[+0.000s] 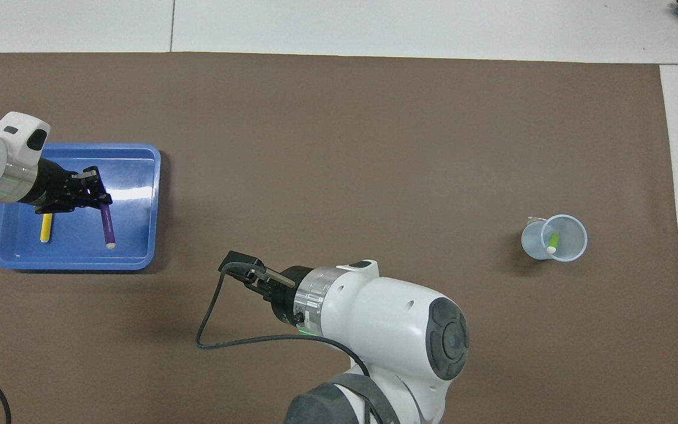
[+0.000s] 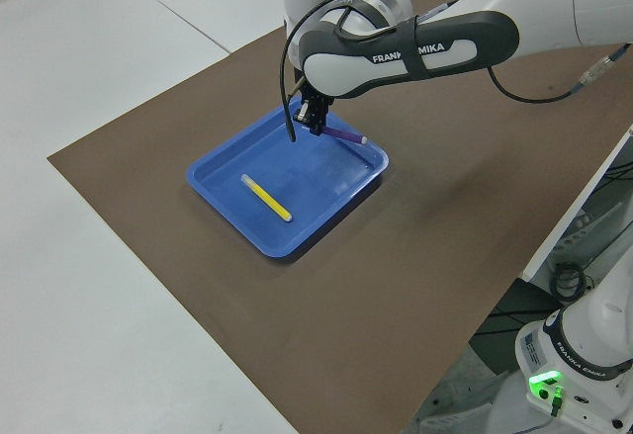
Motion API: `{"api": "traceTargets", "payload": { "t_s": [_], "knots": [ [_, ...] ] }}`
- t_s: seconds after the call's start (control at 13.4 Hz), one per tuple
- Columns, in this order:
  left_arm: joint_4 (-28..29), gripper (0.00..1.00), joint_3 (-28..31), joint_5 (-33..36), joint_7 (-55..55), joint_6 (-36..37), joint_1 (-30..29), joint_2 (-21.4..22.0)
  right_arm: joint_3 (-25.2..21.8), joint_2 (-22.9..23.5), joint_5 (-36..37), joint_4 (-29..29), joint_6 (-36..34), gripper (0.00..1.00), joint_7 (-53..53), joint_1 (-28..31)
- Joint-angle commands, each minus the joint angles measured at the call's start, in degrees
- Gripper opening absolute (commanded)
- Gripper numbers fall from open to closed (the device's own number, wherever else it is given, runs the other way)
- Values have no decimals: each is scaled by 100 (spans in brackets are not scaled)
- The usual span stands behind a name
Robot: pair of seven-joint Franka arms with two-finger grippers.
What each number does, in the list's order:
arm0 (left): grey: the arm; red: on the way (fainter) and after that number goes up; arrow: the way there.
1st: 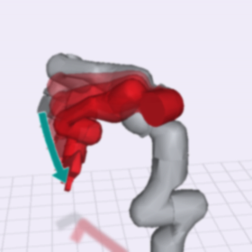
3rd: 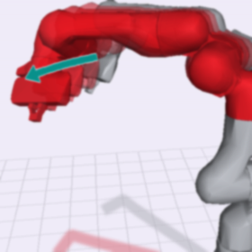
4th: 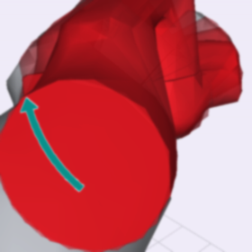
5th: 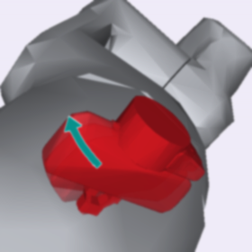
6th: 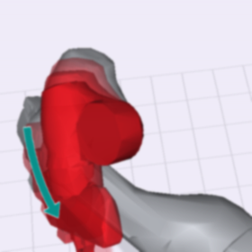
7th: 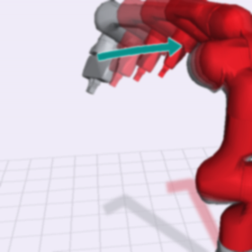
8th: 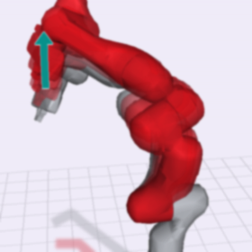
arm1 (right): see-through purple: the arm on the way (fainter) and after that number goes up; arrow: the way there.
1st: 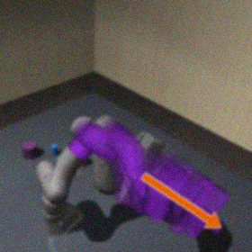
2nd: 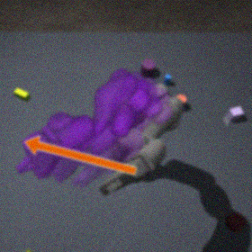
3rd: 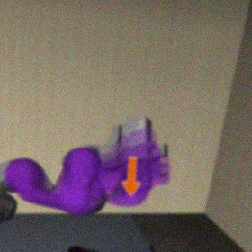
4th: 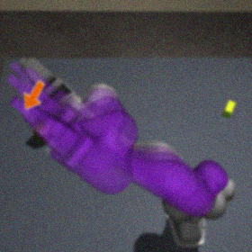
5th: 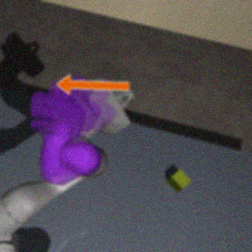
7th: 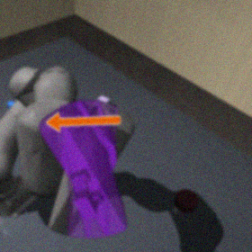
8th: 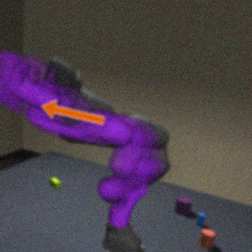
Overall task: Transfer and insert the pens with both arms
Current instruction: 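Grasp the purple pen with the left gripper while the right gripper returns, then lift the purple pen toward the right gripper with the left gripper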
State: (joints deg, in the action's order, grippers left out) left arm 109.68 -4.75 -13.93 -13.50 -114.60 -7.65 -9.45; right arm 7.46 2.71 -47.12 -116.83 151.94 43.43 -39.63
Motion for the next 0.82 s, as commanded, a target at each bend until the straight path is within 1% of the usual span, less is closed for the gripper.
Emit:
{"api": "traceTargets", "payload": {
  "t_s": [0.0,0.07,0.22,0.37,0.45,0.67,0.75],
  "knots": [
    [89,0,36,-546,-853,314,106,268,-8,46,-139,47,99,100,43,-27],
    [106,0,36,-819,-1161,324,115,347,-8,80,-131,73,107,100,43,-36],
    [167,0,9,-1084,-1890,377,246,470,-8,238,-131,283,108,100,60,-45],
    [307,0,9,-1461,-2523,385,334,619,-8,571,-139,660,221,100,95,-220],
    [430,0,18,-1637,-2813,377,404,725,-8,677,-131,723,422,100,208,-282],
    [624,0,9,-1814,-3596,394,545,892,-8,731,-122,758,494,100,254,-291],
    [764,0,18,-1997,-3860,386,545,1058,-8,801,-113,811,564,100,227,-282]
  ]
}}
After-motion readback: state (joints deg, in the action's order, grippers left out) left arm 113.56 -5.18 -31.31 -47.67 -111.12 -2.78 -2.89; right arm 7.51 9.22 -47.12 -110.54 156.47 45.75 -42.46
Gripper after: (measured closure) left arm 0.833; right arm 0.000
